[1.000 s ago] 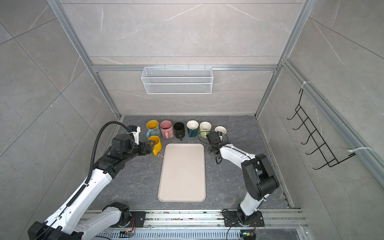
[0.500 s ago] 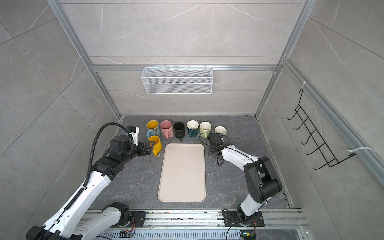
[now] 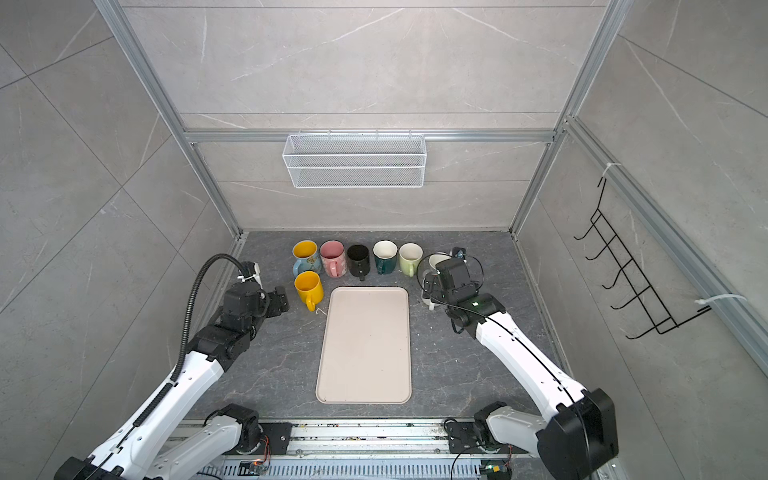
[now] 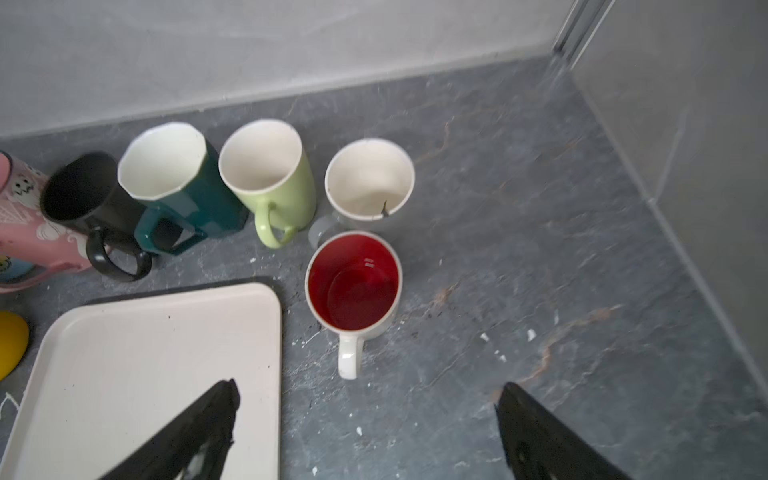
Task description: Turn the mug right side up
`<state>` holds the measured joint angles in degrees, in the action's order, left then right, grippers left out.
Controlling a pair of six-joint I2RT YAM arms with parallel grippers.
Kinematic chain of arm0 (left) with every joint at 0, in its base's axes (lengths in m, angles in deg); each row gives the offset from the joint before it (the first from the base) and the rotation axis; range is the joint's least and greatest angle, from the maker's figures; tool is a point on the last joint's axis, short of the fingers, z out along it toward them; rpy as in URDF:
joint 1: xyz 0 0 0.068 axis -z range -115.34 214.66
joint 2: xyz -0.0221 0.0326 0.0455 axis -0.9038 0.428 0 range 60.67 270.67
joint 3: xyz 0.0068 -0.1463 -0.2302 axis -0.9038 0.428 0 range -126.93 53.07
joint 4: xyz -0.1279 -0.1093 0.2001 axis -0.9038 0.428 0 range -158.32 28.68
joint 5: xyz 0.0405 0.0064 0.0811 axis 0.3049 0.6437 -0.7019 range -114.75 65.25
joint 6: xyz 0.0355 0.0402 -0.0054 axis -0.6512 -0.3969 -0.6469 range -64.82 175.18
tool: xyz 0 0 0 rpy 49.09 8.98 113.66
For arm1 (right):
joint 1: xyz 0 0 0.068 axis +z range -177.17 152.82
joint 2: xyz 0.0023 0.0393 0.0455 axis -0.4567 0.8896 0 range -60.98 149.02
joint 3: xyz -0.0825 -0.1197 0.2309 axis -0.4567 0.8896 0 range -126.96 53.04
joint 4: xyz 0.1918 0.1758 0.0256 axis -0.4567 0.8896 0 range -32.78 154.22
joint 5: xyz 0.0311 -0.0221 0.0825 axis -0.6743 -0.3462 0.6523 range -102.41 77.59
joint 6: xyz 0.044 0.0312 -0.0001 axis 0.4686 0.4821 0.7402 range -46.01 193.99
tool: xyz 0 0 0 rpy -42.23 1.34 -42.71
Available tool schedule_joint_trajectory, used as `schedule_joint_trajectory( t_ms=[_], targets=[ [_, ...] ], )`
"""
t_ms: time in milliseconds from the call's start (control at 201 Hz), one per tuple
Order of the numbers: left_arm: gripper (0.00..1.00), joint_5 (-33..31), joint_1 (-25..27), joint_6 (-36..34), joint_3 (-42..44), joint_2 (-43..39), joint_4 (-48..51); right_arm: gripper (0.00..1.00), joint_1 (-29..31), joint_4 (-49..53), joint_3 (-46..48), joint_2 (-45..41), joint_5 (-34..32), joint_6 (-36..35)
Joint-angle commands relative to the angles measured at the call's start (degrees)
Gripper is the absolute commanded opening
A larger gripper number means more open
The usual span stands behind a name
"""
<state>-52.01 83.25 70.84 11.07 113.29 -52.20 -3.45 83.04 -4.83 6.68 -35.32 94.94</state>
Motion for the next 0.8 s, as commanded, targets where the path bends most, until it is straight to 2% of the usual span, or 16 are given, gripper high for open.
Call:
schedule_joint_trajectory(
  t_ms=[0,90,209,433,503,622,692,791],
  targets=[
    [1.00,-13.6,-0.3,-3.1,3.8,-1.0,-9.7,0.99,0.3,-0.1,-0.5,-2.0,-9.2,-5.5],
    [1.00,-16.4,-0.5,-7.5,8.4,-0.9,-16.9,0.99,0.2,-7.1,3.8,-2.6,-14.3,-8.2],
    [1.00,-19.1,-1.6,-11.2,14.3,-1.3,-25.7,0.99,0.2,-16.1,10.9,-3.3,-17.1,-12.6],
    [1.00,-12.8,-4.3,-15.6,29.2,-5.5,-47.0,0.99,0.0,-27.8,19.2,-4.5,-20.7,-18.5],
    [1.00,-10.2,-4.8,-16.0,31.6,-7.3,-48.2,0.99,-0.1,-33.8,22.5,-4.2,-20.1,-22.2],
    [1.00,-5.9,-5.9,-16.6,33.5,-7.1,-50.8,0.99,-0.3,-51.5,31.3,-2.8,-20.4,-28.4],
    [1.00,-5.1,-6.7,-16.7,33.6,-4.8,-52.2,0.99,-1.1,-57.8,34.7,-1.2,-19.3,-28.5],
    [1.00,-3.1,-7.5,-17.0,33.2,-0.6,-53.6,0.99,-1.6,-60.6,36.8,1.1,-15.8,-26.7]
  ],
)
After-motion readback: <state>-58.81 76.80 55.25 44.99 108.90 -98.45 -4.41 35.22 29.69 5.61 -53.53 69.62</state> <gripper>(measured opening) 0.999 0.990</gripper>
